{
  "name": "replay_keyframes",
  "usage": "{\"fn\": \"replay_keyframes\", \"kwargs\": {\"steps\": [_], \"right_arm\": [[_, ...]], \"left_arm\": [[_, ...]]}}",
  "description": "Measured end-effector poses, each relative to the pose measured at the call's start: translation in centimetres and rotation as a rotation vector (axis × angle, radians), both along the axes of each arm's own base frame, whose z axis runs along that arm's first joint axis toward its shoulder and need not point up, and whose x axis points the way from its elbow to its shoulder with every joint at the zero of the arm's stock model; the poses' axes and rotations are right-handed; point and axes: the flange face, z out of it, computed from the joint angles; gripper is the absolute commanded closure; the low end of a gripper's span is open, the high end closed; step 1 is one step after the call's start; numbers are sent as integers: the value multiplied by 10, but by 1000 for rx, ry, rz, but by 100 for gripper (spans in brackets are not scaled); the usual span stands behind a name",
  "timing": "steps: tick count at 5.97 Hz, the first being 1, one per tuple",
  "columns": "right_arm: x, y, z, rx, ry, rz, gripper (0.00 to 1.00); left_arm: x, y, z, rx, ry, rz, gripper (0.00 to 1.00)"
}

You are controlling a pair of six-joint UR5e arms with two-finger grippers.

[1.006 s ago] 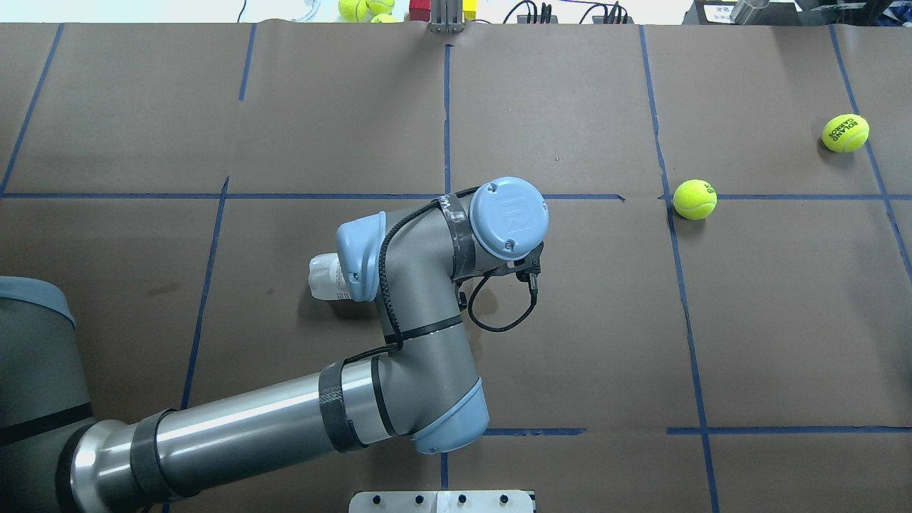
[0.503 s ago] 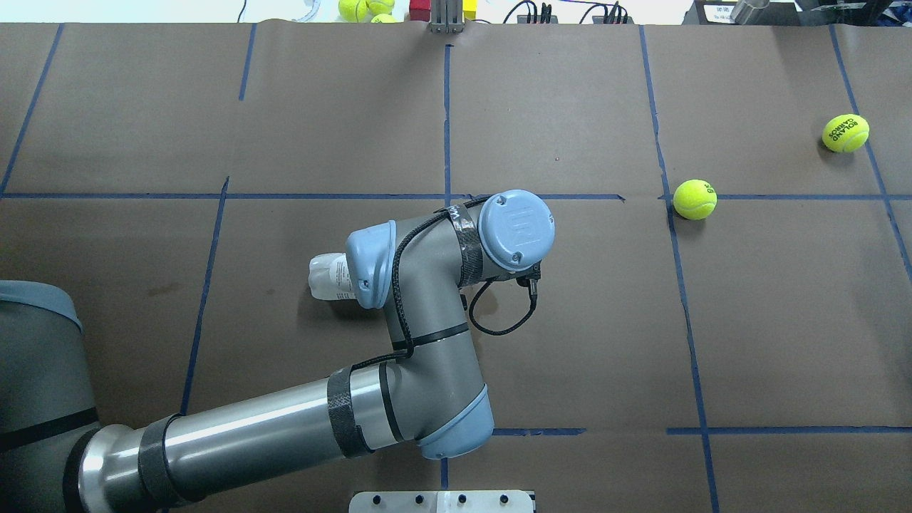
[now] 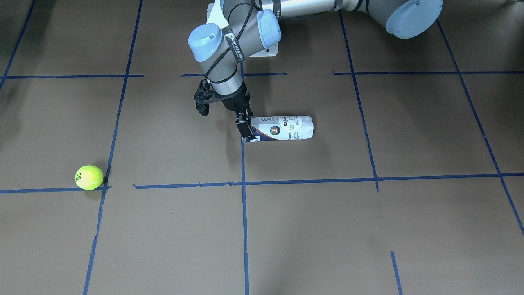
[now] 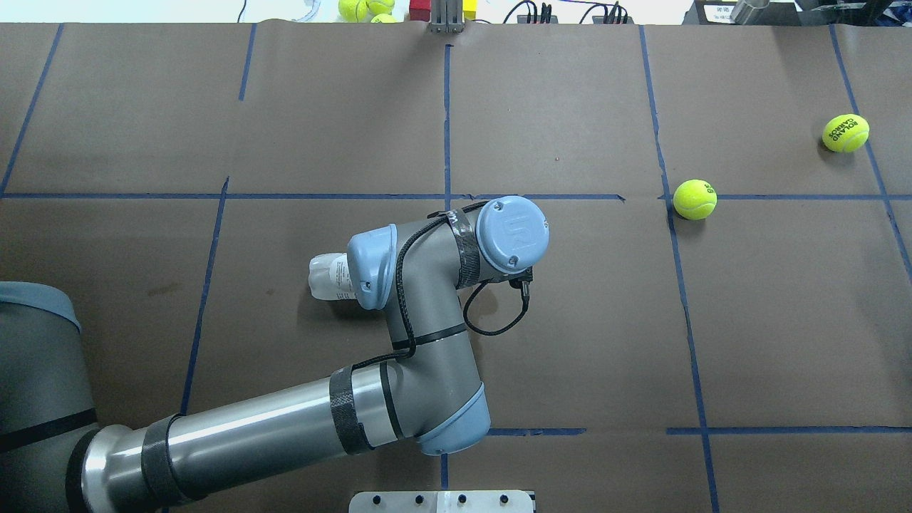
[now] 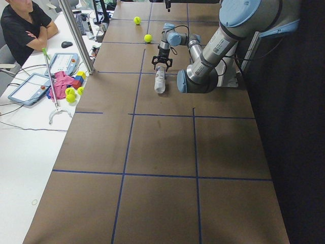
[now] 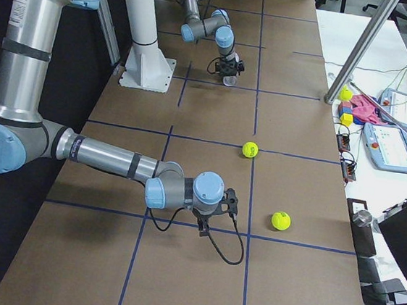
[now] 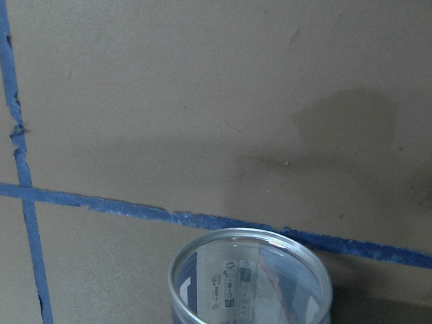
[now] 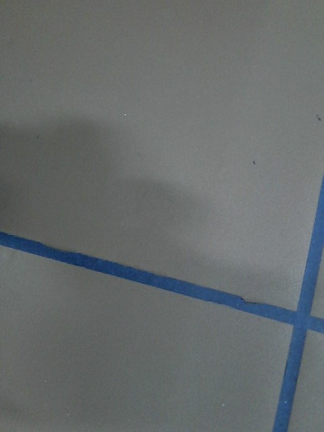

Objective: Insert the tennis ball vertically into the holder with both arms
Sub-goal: 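Close the left gripper around the can's open end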

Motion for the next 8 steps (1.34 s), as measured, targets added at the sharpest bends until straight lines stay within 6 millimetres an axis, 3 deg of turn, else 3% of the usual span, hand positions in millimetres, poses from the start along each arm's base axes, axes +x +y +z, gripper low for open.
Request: {"fn": "replay_keyframes", "kwargs": {"steps": [4, 5, 6, 8], "right_arm": [[0, -1, 0, 2, 0, -1, 0], [0, -1, 0, 2, 0, -2, 0], [0, -1, 0, 3, 0, -2, 0], [0, -1, 0, 4, 0, -2, 0]], "left_arm": [[12, -2, 20, 19, -4, -4, 0], [15, 1, 22, 19, -7, 2, 5], [17, 5, 24, 19, -9, 7, 16], [18, 7, 27, 22, -14, 10, 20]]}}
